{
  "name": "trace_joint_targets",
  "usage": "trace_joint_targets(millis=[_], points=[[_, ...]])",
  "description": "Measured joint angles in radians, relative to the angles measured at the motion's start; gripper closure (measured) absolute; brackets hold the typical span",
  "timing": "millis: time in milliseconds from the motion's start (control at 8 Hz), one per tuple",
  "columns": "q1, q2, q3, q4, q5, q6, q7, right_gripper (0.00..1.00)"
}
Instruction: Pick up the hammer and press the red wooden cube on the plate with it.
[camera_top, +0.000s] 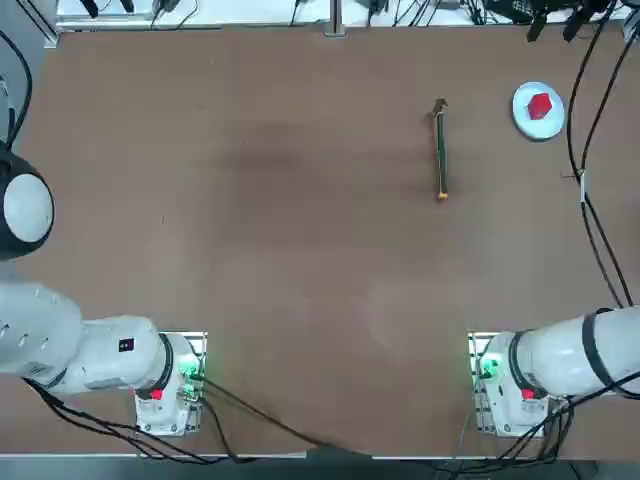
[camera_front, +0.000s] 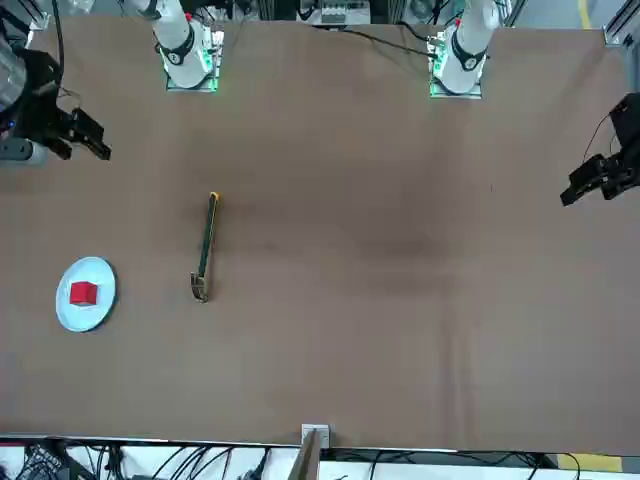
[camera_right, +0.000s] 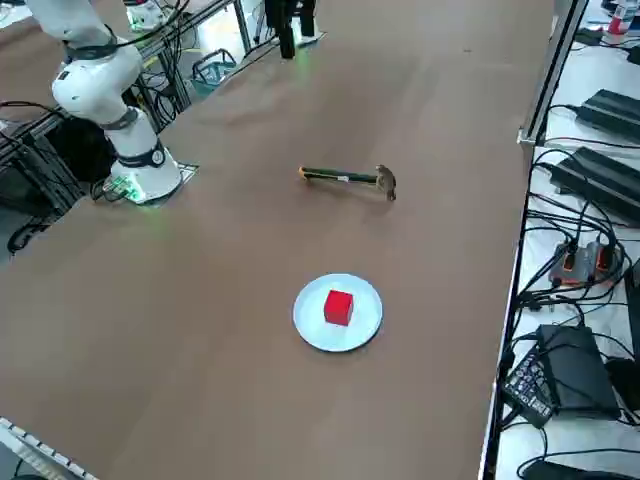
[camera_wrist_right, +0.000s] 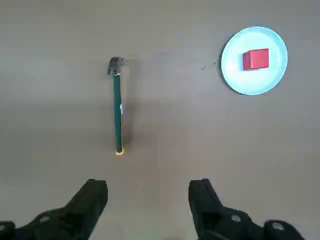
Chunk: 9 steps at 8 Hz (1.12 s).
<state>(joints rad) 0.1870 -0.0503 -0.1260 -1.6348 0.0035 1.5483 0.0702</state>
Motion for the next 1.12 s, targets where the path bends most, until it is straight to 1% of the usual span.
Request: trace_joint_targets(millis=[375, 625, 750, 875, 1125], points=[[0.004, 0.012, 0.0, 0.007, 0.0, -0.012, 0.0, 0.0], [0.033, 0.063, 0.003, 0.002, 0.003, 0.002, 0.001, 0.0], [0.059, 0.098, 0.006, -0.02, 0.004, 0.051, 0.009, 0.0], [0.08, 0.128, 0.007, -0.07, 0.005, 0.141, 0.031, 0.0], [0.112, 0.159, 0.008, -0.225, 0.006, 0.381, 0.108, 0.0]])
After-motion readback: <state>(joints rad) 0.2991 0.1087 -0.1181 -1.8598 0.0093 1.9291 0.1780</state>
